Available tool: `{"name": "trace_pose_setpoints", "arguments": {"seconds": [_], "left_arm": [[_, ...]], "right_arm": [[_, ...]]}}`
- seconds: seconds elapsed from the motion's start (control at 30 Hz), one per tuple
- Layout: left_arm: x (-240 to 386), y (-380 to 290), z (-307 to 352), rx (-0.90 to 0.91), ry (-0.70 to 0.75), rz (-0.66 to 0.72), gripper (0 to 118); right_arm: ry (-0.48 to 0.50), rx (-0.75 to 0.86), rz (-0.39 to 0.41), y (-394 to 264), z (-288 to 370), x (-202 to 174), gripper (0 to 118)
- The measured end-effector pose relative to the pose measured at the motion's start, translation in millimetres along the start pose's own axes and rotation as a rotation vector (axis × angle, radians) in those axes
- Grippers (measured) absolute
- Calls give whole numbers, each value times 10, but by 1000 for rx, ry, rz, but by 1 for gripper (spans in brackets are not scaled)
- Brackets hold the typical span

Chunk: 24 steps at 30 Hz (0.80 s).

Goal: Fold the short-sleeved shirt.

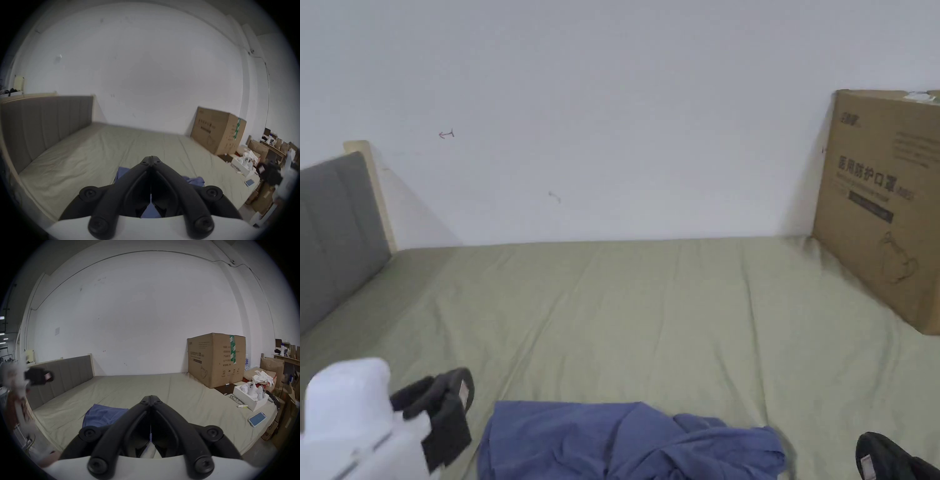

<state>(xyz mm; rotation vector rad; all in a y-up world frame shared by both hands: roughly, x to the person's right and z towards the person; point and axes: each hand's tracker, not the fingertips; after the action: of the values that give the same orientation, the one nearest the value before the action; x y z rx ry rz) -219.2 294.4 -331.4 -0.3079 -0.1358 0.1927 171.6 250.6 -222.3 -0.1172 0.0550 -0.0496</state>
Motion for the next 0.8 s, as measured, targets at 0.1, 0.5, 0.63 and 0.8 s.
{"name": "trace_pose_setpoints", "arguments": {"seconds": [0.1, 0.5, 0.63, 0.8], "left_arm": [[-397, 254, -991, -406, -58, 21, 0], [-1170, -581, -2954, -647, 132, 13, 114], [-1172, -961, -3499, -735, 160, -38, 114], [-910, -1149, -3371, -608, 168, -158, 104]], "right_arm": [[30, -37, 12, -66, -120, 1, 0], [22, -267, 16, -533, -859, 242, 0], [-8, -308, 13, -651, -1020, 346, 0], [3, -333, -8, -624, -1218, 476, 0]]}}
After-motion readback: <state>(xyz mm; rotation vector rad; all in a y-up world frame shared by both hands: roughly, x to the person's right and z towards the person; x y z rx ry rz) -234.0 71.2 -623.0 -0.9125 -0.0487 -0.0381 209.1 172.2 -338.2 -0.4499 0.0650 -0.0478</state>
